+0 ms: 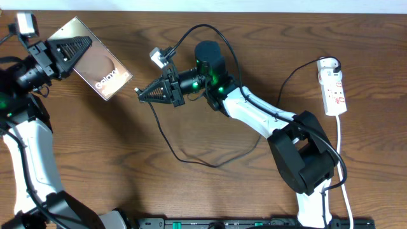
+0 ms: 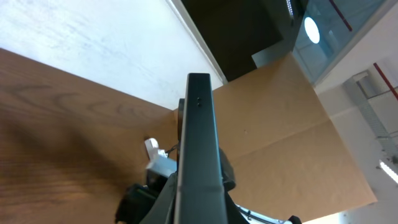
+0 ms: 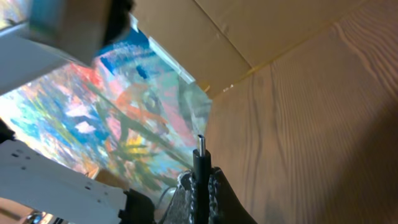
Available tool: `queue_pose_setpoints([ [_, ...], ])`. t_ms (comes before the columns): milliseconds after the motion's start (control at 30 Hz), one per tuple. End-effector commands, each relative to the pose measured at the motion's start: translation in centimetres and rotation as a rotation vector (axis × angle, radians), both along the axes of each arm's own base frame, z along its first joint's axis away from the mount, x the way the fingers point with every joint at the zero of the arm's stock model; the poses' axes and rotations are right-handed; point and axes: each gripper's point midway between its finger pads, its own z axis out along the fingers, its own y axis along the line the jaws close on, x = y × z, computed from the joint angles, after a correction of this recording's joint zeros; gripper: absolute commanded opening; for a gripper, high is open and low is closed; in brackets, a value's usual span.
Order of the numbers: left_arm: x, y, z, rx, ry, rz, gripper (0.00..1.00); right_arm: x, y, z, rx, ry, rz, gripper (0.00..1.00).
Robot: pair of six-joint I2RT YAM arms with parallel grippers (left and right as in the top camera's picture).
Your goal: Plug charger to phone and switch on socket
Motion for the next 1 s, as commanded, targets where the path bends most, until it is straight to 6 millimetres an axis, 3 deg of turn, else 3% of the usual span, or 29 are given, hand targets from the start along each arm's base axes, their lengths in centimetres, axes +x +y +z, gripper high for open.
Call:
queue_pose_setpoints([
  [0,0.9,0.6,-0.7,-0.006,0.003,0.018,0.08,-0.9,-0.2,3.0,0.018,0.033,0.028,0.01],
  [467,1.6,1.1,-0.8,0.003,-0.023,0.059,0.08,-2.8,1.6,3.5,0.018,0.067,0.046,0.01],
  [967,0.8,0.5,-1.0,0.053,-0.072,0.007,0.07,-3.1,1.3,4.4,0.057,0.018,0.07,0.01],
])
